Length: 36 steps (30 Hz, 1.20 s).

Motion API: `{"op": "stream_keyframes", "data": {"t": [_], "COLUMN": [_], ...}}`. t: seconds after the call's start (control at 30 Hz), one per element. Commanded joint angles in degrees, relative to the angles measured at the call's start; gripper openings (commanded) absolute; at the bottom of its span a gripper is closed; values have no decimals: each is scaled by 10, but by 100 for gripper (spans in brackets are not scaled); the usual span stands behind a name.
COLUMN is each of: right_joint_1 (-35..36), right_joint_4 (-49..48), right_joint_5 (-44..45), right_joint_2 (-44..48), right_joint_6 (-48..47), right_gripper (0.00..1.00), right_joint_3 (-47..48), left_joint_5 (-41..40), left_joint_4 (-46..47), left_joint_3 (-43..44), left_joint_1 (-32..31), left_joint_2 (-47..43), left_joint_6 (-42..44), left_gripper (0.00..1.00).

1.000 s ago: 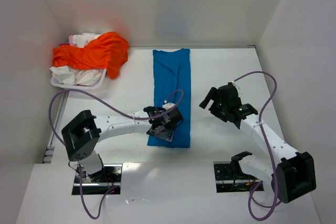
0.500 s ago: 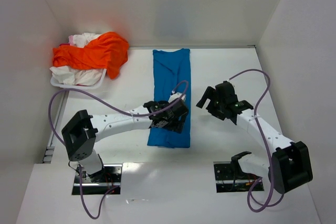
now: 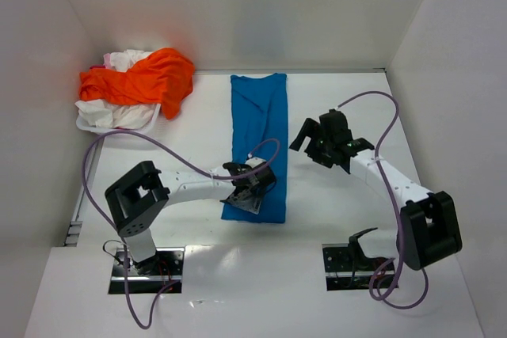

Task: Fold and stack the t-shirts
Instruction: Rotate the tshirt 90 degrees

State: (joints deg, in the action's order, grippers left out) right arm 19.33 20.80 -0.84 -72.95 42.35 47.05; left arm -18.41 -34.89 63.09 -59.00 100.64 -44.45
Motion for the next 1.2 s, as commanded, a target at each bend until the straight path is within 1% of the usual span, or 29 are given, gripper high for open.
{"op": "stream_keyframes", "data": {"t": [0.0,0.1,0.23,0.33,0.43,0.47,0.53,0.57,0.63,0.67,0.7,0.73,0.8,0.9,1.0,1.17], "right_joint_1": [-3,-3,-3,3,10,17,23,28,34,42,47,54,55,60,60,60], "right_joint_4": [-41,-52,-58,-64,-69,-75,-75,-80,-81,-86,-86,-86,-86,-81,-61,-23], "right_joint_5": [-4,-9,-21,-26,-26,-26,-32,-39,-51,-51,-51,-46,-46,-41,-41,-34], "right_joint_2": [-29,-53,-104,-131,-170,-193,-221,-237,-286,-301,-330,-344,-371,-417,-466,-539], "right_joint_6": [-11,-22,-29,-34,-40,-46,-46,-52,-52,-57,-57,-57,-57,-57,-62,-68], "right_gripper": [100,100,100,100,100,99,95,88,80,76,71,71,71,71,71,71], "right_joint_3": [46,71,107,138,173,192,216,240,268,291,303,316,355,399,452,537], "left_joint_5": [16,23,58,58,58,58,58,63,70,70,81,88,94,107,135,146], "left_joint_4": [-20,-25,-25,-36,-36,-36,-30,-30,1,10,19,34,34,29,45,56], "left_joint_3": [-24,-35,-35,-40,-40,-45,-46,-51,-65,-71,-85,-90,-90,-85,-85,-85], "left_joint_1": [9,14,14,20,42,50,81,93,119,142,154,164,185,190,195,195], "left_joint_2": [-27,-40,-50,-76,-121,-151,-185,-220,-254,-285,-296,-306,-311,-297,-291,-286], "left_joint_6": [-27,-32,-27,-32,-32,-32,-32,-32,-22,-22,-13,3,16,29,49,62], "left_gripper": [81,81,81,81,81,82,84,84,84,81,79,79,76,74,74,74]}}
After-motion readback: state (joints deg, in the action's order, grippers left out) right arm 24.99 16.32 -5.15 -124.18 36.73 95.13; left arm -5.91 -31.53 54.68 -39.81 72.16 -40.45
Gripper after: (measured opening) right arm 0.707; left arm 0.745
